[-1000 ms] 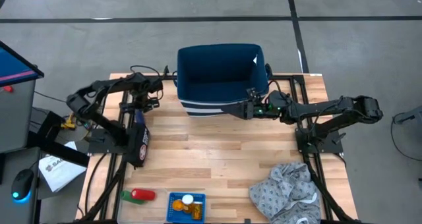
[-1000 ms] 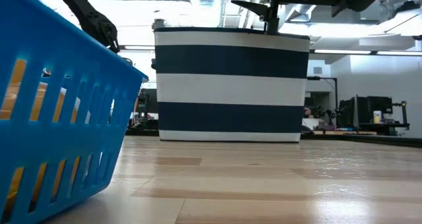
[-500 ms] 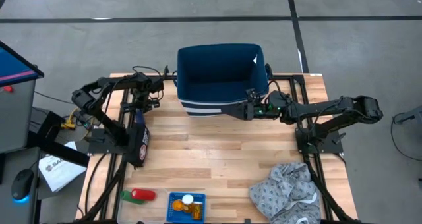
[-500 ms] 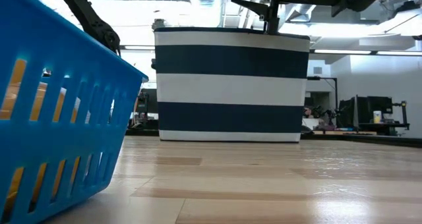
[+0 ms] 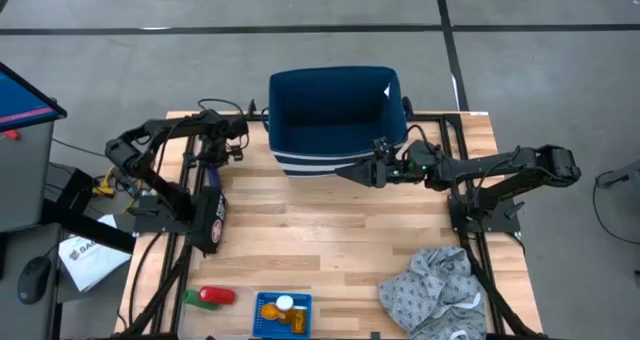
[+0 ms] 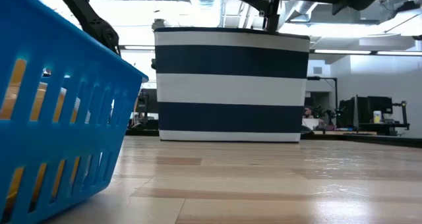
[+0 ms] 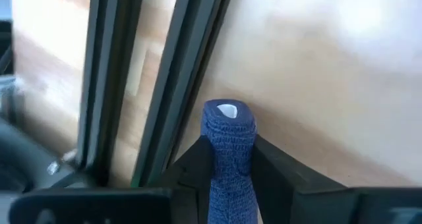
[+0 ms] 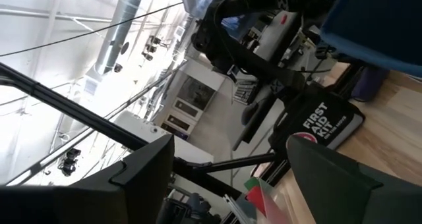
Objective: Pick & place medical supplies in basket/bin
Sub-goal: Put the blue bandage into the transparent bin
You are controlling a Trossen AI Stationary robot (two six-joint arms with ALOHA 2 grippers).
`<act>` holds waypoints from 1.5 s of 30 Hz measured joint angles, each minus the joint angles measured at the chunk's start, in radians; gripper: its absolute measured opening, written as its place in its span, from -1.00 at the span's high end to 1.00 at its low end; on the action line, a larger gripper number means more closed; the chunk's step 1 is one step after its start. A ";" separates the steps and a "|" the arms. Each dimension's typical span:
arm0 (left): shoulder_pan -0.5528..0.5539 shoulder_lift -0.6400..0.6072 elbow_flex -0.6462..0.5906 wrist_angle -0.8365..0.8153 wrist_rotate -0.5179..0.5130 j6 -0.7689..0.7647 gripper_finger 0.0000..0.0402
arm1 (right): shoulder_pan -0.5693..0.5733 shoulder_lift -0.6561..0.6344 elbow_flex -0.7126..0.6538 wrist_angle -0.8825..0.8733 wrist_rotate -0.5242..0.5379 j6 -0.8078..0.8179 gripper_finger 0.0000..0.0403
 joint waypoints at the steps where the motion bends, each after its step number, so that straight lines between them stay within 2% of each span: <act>1: 0.000 -0.014 0.001 0.009 -0.009 0.000 0.61 | 0.000 0.000 0.000 0.006 0.000 -0.003 -0.45; 5: 0.000 -0.099 0.001 -0.009 -0.027 -0.002 0.61 | 0.000 0.000 0.000 0.033 0.000 -0.013 -0.45; 10: 0.000 -0.273 0.001 -0.013 -0.021 -0.014 0.62 | 0.000 0.000 0.000 0.039 0.001 -0.022 -0.45; 21: 0.000 -0.766 0.001 0.071 0.136 -0.022 0.63 | -0.011 0.000 0.000 0.109 0.037 -0.023 -0.45; 27: -0.006 -0.946 0.001 0.231 0.329 -0.018 0.63 | -0.008 -0.001 0.000 0.154 0.106 -0.051 -0.45; 30: -0.022 -0.989 0.001 0.331 0.476 0.022 0.63 | 0.010 -0.001 0.000 0.155 0.150 -0.078 -0.45; 36: -0.082 -1.000 0.002 0.374 0.815 0.137 0.63 | 0.070 -0.001 0.000 0.154 0.261 -0.146 -0.45; 42: -0.218 -1.000 0.002 0.367 1.035 0.211 0.63 | 0.147 -0.001 0.000 0.153 0.409 -0.185 -0.45; 45: -0.319 -1.001 0.002 0.365 1.094 0.211 0.63 | 0.179 -0.001 0.000 0.154 0.475 -0.196 -0.45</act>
